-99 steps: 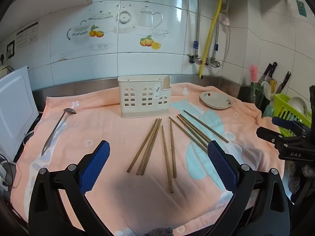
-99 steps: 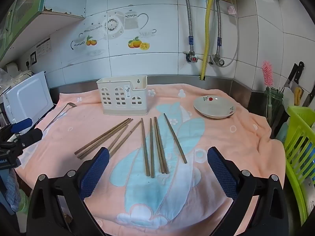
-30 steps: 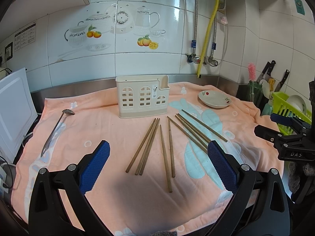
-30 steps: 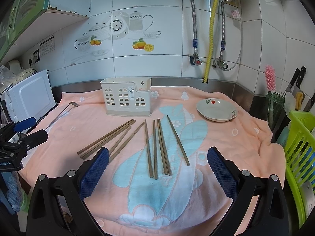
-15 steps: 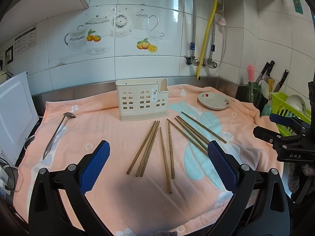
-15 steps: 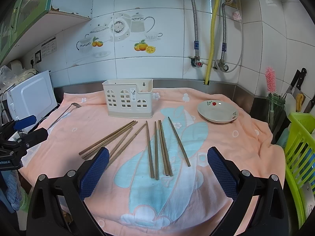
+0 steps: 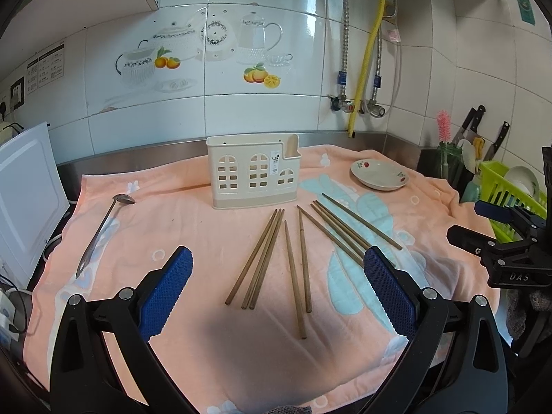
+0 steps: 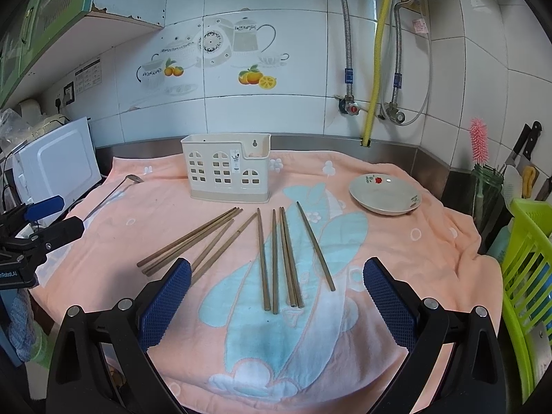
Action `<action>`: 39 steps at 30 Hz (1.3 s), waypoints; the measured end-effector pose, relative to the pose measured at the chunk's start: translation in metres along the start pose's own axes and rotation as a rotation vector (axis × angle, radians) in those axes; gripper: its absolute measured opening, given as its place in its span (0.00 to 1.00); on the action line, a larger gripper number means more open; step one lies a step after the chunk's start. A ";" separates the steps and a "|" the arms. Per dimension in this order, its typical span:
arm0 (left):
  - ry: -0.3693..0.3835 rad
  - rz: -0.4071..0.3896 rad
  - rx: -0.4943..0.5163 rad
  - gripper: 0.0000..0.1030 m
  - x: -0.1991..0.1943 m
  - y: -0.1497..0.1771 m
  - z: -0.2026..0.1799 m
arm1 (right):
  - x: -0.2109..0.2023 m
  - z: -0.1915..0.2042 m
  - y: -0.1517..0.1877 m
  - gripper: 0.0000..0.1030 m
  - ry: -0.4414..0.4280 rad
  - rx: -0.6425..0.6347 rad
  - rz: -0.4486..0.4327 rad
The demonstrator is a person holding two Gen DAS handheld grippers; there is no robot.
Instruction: Organize utensils
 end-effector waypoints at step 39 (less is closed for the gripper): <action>0.095 0.298 0.039 0.25 0.129 0.071 0.039 | 0.102 -0.059 0.057 0.70 -0.009 0.022 0.184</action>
Point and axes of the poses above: each gripper's, at about its wrist camera, not at the fingertips, and x roughly the way its jaws point, z to its left, y to its underside, the point moved 10 cm from there along x, roughly the way its jaws point, and after that the axes turned 9 degrees about -z, right-handed, at the moved point
